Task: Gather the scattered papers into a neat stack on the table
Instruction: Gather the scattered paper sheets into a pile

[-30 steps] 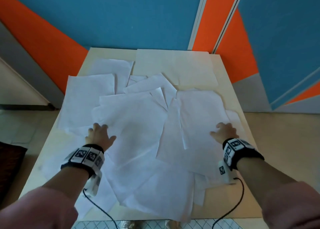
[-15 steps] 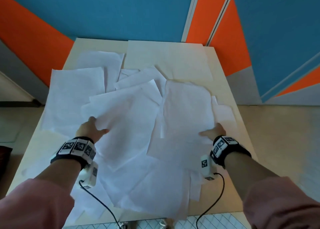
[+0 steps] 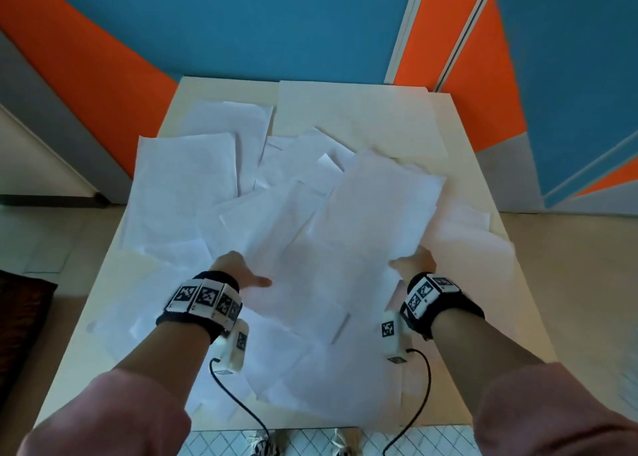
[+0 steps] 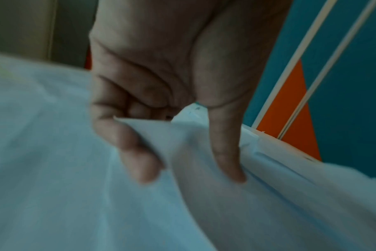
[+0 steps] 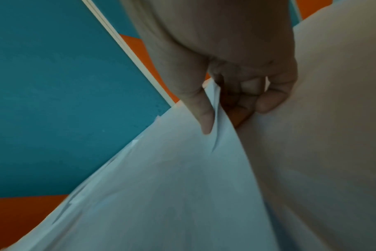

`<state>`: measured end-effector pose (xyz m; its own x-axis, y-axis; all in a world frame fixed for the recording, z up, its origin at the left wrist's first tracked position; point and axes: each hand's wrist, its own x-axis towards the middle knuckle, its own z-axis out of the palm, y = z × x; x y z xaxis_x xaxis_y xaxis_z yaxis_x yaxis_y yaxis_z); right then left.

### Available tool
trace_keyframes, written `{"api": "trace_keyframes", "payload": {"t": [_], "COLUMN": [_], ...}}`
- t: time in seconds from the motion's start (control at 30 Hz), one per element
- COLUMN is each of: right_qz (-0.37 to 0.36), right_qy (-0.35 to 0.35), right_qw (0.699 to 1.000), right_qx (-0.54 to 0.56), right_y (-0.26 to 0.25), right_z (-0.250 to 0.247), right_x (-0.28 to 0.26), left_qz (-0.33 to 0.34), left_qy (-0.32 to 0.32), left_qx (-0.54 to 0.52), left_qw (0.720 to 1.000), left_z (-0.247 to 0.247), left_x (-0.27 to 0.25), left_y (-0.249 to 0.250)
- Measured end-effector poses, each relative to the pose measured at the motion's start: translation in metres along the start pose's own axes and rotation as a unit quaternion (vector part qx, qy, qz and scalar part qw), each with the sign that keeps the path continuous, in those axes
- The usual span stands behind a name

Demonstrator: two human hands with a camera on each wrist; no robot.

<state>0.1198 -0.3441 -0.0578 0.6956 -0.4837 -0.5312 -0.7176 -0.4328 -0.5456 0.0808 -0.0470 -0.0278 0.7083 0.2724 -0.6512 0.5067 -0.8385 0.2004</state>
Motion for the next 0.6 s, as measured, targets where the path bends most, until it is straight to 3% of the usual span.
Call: {"api": "trace_keyframes", "payload": {"t": [0.1, 0.2, 0.3, 0.4, 0.5, 0.6], "right_qz": [-0.032, -0.074, -0.099, -0.017, 0.051, 0.016], "right_qy": [-0.037, -0.07, 0.027, 0.131, 0.095, 0.041], "right_qw": [0.999, 0.995, 0.994, 0.985, 0.984, 0.985], "right_qx": [-0.013, 0.006, -0.036, -0.11, -0.141, -0.165], "right_y": [0.007, 0.013, 0.015, 0.029, 0.04, 0.03], "right_z": [0.007, 0.013, 0.0, -0.03, -0.04, -0.024], "right_x": [-0.01, -0.024, -0.032, -0.023, -0.015, -0.018], "left_qz": [-0.005, 0.063, 0.085, 0.066, 0.052, 0.069], "left_qy": [0.103, 0.16, 0.139, 0.115, 0.122, 0.101], "left_qx": [0.063, 0.057, 0.018, 0.012, 0.046, 0.039], "left_qw": [0.993, 0.984, 0.986, 0.991, 0.99, 0.992], "left_z": [-0.027, -0.047, -0.056, -0.054, -0.045, -0.032], "left_x": [0.009, 0.028, 0.049, 0.063, 0.062, 0.059], "left_y": [-0.005, 0.001, 0.005, 0.001, 0.005, 0.014]}}
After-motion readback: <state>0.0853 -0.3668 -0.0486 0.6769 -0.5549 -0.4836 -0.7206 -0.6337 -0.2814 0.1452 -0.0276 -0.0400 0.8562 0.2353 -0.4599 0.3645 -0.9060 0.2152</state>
